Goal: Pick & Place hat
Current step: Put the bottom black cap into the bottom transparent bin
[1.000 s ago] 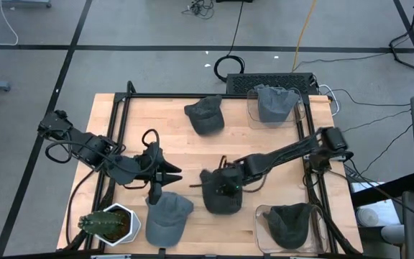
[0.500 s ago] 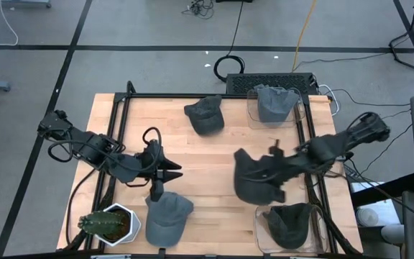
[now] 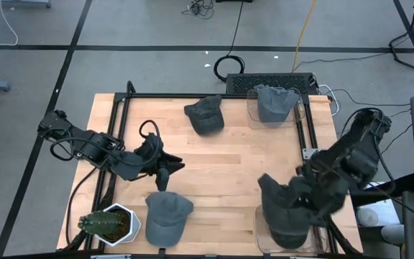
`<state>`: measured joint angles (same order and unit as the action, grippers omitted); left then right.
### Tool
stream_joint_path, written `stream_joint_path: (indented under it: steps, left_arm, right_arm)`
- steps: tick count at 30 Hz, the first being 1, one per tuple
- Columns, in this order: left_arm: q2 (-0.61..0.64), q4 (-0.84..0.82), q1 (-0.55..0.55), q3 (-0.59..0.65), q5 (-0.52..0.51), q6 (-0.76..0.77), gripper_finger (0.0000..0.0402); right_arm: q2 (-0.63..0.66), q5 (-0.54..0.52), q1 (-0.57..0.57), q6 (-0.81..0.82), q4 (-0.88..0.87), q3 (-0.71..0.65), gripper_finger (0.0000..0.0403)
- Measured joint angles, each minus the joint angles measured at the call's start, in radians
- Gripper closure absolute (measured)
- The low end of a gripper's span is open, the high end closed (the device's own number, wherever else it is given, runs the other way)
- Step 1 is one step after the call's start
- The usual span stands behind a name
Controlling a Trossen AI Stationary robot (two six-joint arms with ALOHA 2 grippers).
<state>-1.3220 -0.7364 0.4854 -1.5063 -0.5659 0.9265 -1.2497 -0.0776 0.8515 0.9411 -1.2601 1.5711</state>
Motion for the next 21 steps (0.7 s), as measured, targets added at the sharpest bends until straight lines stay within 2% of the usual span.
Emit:
stream_joint_path:
  steps: [6,12,21]
  left_arm:
    - [0.0,0.001,0.0,0.0,-0.054,0.06,0.0286]
    - [0.0,0.001,-0.004,0.0,-0.066,0.055,0.0286]
    - [0.0,0.001,-0.018,0.0,-0.064,0.044,0.0286]
  right_arm:
    - [-0.087,-0.005,0.156,0.107,-0.065,0.0,0.0403]
    - [-0.201,-0.15,0.26,0.198,-0.168,0.0,0.0403]
    - [-0.366,-0.163,0.353,0.19,-0.104,0.0,0.0403]
